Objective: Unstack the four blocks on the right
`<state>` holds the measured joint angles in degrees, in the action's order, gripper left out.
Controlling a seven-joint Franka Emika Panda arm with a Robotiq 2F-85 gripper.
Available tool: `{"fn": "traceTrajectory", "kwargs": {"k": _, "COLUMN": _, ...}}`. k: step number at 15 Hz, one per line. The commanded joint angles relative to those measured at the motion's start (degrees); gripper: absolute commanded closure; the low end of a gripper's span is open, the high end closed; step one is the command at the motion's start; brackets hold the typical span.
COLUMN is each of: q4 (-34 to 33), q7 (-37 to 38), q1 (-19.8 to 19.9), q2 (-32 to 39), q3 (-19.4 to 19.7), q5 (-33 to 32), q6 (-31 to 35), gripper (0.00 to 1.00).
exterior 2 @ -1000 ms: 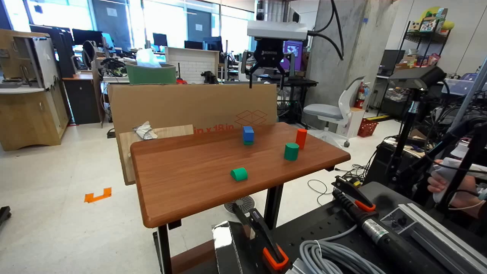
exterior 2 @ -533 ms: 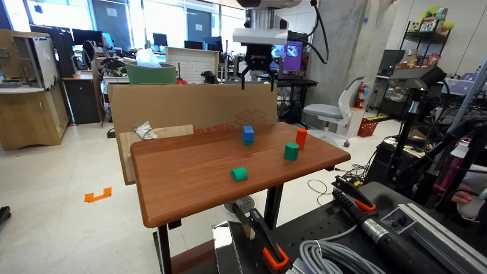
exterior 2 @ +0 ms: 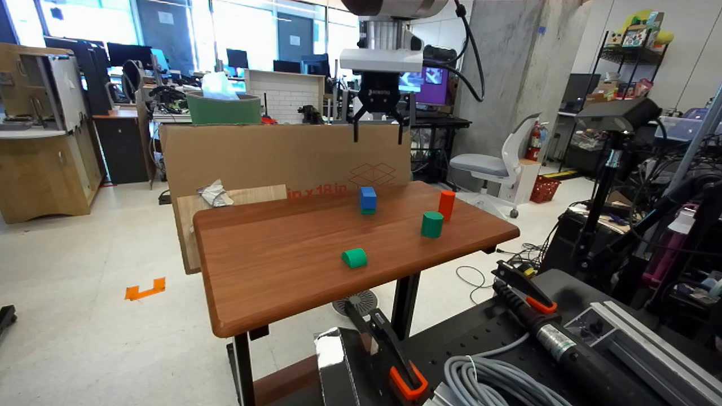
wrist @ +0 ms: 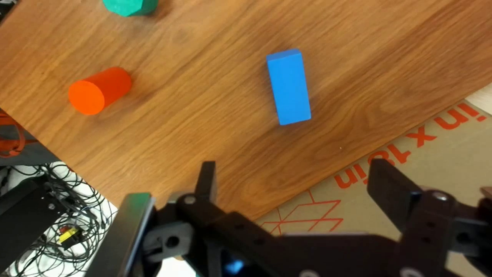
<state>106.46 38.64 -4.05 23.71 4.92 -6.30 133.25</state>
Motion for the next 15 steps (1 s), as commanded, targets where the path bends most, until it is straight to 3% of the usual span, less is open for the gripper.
{"fn": "traceTrajectory", "kwargs": {"k": 1, "q4": 3.3, "q7": -4.6, "q1": 0.5, "q2": -1.2, "q3": -1.1, "q5": 2.7, "q6": -0.8, "gripper": 0.0}}
{"fn": "traceTrajectory", "kwargs": {"k": 12, "q4": 5.4, "q7": -4.4, "q1": -0.6, "q2": 4.0, "q3": 0.5, "q5": 1.2, "q6": 3.2, "gripper": 0.0}}
{"fn": "traceTrajectory", "kwargs": {"k": 15, "q4": 4.5, "q7": -5.6, "q1": 0.3, "q2": 5.3, "q3": -0.4, "q5": 3.6, "q6": 4.1, "gripper": 0.0}}
